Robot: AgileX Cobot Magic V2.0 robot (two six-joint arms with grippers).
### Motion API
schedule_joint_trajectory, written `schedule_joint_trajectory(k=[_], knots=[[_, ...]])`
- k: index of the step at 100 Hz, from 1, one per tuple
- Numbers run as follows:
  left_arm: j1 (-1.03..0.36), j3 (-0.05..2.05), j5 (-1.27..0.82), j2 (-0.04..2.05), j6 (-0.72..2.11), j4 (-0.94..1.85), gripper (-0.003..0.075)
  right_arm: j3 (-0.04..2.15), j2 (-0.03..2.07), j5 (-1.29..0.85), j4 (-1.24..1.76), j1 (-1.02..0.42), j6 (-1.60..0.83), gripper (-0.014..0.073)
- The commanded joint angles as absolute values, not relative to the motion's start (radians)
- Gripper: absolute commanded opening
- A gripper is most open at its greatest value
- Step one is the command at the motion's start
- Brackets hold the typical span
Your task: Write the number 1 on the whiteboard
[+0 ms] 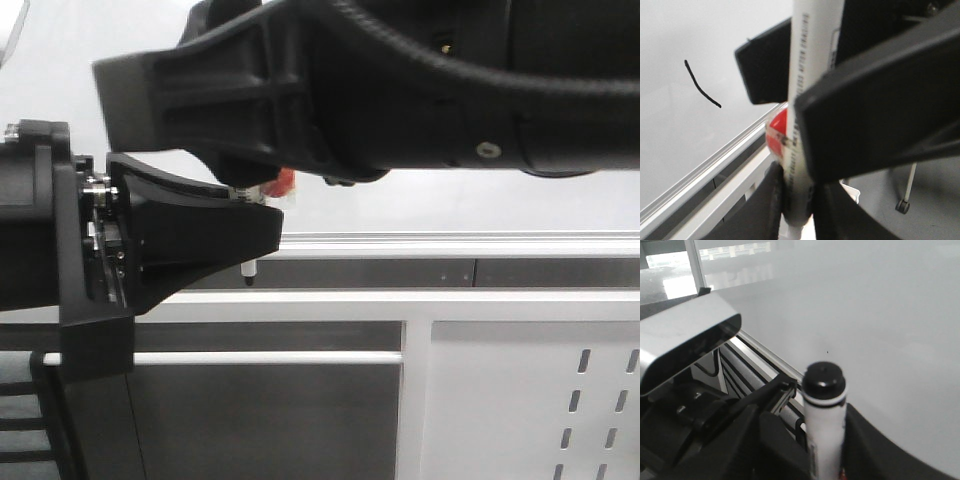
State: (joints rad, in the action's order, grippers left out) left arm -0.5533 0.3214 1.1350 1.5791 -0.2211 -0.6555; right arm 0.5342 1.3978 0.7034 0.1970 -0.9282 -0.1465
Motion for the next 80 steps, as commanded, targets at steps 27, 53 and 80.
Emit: schedule_joint_trajectory(k=[27,53,80], knots=[[-0.559,0.345,1.361,1.555,-0.224,-0.601,-0.0018,0.565,1.377,0.785,0.190,-0.916,-0.152,0.0324],[-0.559,0.345,1.361,1.555,-0.224,-0.583,-0.0018,0.565,1.377,0.789,0.194,-0.916,-0.152,0.0324],[-0.554,0.345,1.361,1.555,-0.224,-0.576,-0.0018,0.565,1.375,0.807,0.204,-0.916,-0.169,0.0167]])
